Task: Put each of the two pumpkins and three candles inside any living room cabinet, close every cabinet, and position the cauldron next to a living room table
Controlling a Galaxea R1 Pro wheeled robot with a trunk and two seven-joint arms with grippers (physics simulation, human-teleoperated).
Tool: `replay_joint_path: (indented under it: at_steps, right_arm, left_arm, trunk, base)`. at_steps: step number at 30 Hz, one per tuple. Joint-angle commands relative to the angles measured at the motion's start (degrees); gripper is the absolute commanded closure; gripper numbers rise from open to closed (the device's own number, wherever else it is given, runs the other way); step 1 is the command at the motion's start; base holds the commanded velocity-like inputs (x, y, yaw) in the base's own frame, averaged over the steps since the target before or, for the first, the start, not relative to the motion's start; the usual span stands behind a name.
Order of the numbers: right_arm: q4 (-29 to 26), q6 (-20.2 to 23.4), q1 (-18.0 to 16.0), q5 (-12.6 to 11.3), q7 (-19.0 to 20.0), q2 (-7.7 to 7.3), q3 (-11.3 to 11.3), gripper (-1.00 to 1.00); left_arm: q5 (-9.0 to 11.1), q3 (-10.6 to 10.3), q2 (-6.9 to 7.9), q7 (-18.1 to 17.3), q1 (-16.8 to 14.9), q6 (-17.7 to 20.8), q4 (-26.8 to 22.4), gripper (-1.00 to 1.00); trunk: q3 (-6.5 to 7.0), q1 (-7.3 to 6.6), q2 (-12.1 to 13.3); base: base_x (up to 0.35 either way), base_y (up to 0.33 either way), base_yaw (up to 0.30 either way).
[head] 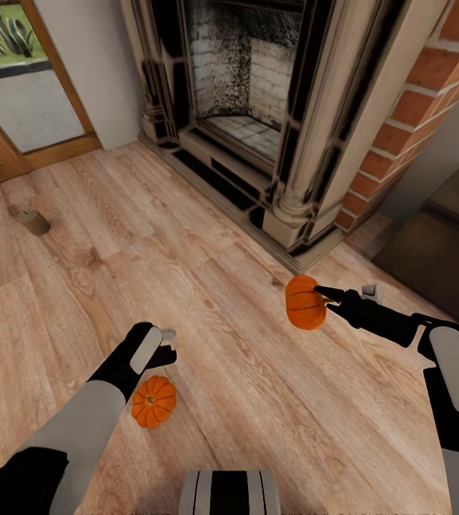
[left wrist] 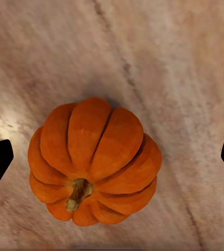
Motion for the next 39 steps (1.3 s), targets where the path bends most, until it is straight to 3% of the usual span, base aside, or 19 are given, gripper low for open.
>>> replay_joint_path:
  at_steps: [1, 39]
  right_arm:
    - [-0.04, 0.21, -0.04, -0.6, -0.43, 0.0, -0.06, 1.0]
    - [-0.04, 0.21, -0.04, -0.6, -0.36, 0.0, -0.12, 1.0]
  left_arm:
    - [0.6, -0.19, 0.03, 0.58, -0.02, 0.07, 0.14, -1.0]
    - [0.61, -0.19, 0.03, 0.56, -0.02, -0.38, 4.32, -1.0]
  trunk:
    - [-0.13, -0.01, -0.02]
    - [-3.47, -0.01, -0.02]
  base:
    - [0.0, 0.0, 0.0]
    - [0.0, 0.0, 0.0]
